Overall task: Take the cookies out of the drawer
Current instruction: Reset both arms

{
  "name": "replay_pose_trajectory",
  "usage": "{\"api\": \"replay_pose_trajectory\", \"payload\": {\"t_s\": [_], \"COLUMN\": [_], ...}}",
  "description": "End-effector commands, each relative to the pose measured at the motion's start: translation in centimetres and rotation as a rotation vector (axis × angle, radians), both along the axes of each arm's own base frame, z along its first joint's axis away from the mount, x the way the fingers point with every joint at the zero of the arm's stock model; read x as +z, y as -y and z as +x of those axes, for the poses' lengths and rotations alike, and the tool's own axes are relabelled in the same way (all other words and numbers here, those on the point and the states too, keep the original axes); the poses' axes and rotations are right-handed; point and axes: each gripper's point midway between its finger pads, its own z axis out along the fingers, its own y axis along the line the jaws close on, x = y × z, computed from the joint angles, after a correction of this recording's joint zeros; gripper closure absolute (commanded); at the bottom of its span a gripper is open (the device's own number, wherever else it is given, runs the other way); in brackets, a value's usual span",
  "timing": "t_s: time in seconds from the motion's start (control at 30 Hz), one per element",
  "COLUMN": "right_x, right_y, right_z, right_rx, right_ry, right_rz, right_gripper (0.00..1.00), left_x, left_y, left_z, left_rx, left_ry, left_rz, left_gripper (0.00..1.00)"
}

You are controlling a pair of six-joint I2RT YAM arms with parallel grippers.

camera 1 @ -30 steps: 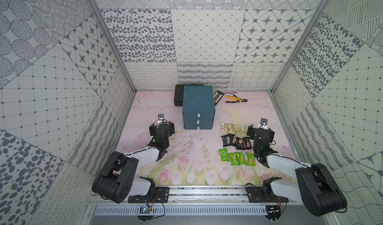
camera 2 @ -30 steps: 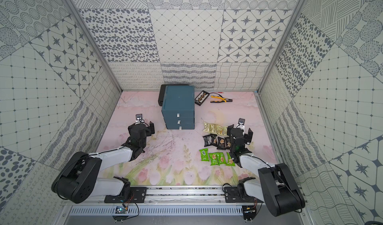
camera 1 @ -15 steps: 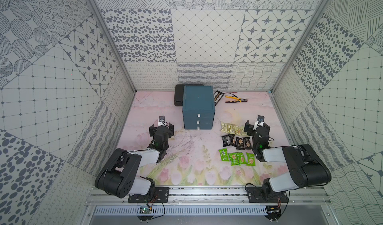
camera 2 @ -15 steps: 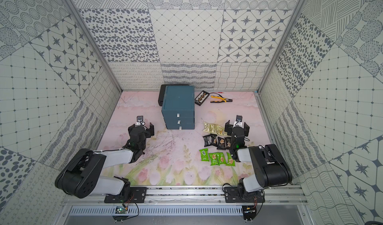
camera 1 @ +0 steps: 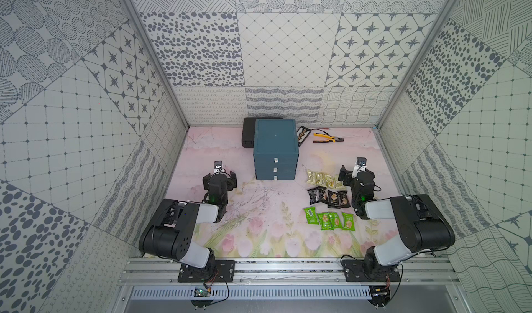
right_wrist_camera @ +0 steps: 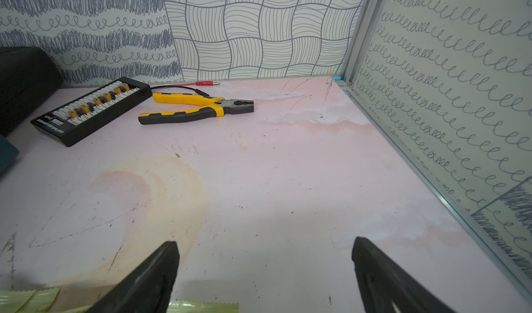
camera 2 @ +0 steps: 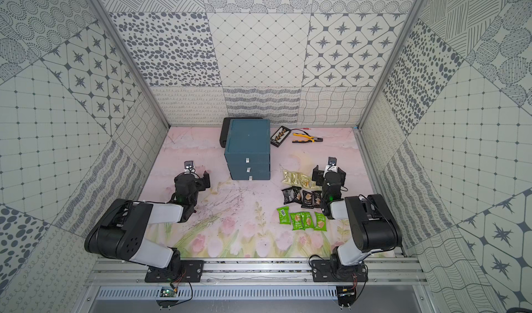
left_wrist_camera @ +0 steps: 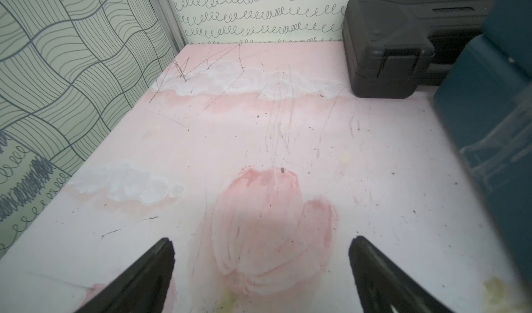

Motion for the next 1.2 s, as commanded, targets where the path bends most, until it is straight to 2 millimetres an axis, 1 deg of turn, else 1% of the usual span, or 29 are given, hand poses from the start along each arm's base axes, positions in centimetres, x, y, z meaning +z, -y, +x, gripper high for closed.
{"api": "replay_pose_trajectory", "payload": {"t_s": [0.0, 0.03, 0.07, 0.1, 0.13, 0.17, 0.23, 0.27, 0.33, 0.4, 1.17], "right_x": [0.47, 0.5, 0.49, 0.5, 0.51, 0.48, 0.51, 0.48, 0.45, 0.5, 0.55], "right_y": [-0.01, 0.01, -0.01, -0.01, -0.01, -0.04, -0.01, 0.01, 0.02, -0.02, 0.0], "right_z": [0.35, 0.36, 0.34, 0.37, 0.37, 0.34, 0.36, 0.35, 0.33, 0.36, 0.41], "right_rx": [-0.001, -0.001, -0.001, -0.001, -0.001, 0.0, -0.001, -0.001, -0.001, -0.001, 0.0], "right_ry": [0.016, 0.017, 0.017, 0.017, 0.017, 0.017, 0.017, 0.016, 0.015, 0.017, 0.018], "right_rz": [0.015, 0.015, 0.015, 0.015, 0.015, 0.015, 0.014, 0.014, 0.014, 0.015, 0.015], "right_gripper": [0.02, 0.02, 0.02, 0.02, 0.02, 0.02, 0.02, 0.02, 0.02, 0.02, 0.02], "left_x": [-0.36, -0.61, -0.24, -0.51, -0.68, -0.36, -0.77, -0.49, -0.67, -0.46, -0.61], "left_y": [1.18, 1.1, 0.79, 0.95, 0.8, 0.8, 0.83, 0.74, 0.81, 0.77, 0.82], "left_z": [0.53, 0.53, 0.96, 0.8, 0.85, 0.98, 0.75, 0.91, 0.79, 0.91, 0.86], "left_rx": [-0.083, -0.082, -0.075, -0.073, -0.071, -0.081, -0.073, -0.077, -0.072, -0.077, -0.076], "left_ry": [0.012, 0.01, 0.038, 0.0, -0.007, 0.027, -0.01, 0.018, -0.007, 0.013, 0.003], "left_rz": [-0.12, -0.12, -0.093, -0.12, -0.132, -0.112, -0.133, -0.115, -0.132, -0.117, -0.126], "left_gripper": [0.01, 0.02, 0.01, 0.01, 0.01, 0.01, 0.01, 0.01, 0.01, 0.01, 0.02]}}
